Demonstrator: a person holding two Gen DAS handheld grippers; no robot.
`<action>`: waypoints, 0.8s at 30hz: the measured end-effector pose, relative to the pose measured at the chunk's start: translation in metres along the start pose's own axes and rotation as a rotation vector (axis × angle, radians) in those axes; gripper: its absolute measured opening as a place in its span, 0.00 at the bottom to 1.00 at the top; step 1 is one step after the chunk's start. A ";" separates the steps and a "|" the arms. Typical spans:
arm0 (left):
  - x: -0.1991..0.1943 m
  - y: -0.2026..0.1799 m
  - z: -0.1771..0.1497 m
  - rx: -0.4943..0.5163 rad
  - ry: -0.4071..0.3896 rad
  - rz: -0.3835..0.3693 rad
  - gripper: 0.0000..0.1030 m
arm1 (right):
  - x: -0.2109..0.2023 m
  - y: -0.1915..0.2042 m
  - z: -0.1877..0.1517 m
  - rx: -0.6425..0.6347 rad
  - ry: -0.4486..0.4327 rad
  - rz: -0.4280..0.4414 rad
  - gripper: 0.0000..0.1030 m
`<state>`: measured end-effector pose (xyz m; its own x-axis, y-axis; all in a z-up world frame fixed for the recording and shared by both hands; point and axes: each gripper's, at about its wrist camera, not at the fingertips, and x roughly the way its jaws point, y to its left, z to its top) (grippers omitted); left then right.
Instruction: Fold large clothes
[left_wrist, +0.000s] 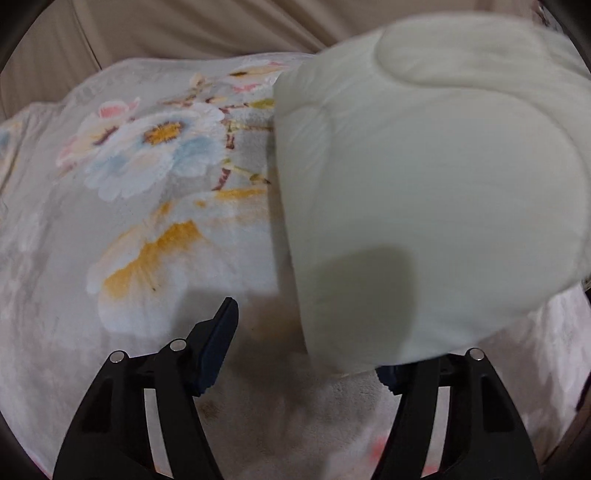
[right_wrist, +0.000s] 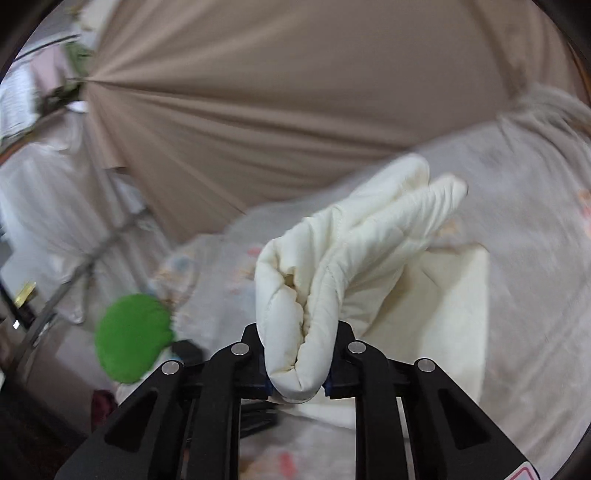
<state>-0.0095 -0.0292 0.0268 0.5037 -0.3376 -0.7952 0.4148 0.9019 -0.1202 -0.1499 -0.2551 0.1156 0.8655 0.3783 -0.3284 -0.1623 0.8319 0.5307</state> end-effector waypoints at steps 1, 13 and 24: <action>0.002 0.001 -0.001 0.000 0.005 0.002 0.62 | -0.001 -0.010 -0.008 0.010 0.004 -0.029 0.15; -0.020 -0.012 -0.004 0.053 0.009 -0.059 0.57 | 0.033 -0.126 -0.074 0.284 0.193 -0.244 0.20; -0.064 -0.053 0.061 0.103 -0.197 -0.108 0.62 | -0.014 -0.126 -0.076 0.387 0.112 -0.190 0.34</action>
<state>-0.0176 -0.0715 0.1201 0.5857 -0.4857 -0.6489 0.5445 0.8288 -0.1288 -0.1771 -0.3342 -0.0060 0.8027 0.2930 -0.5195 0.2023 0.6856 0.6993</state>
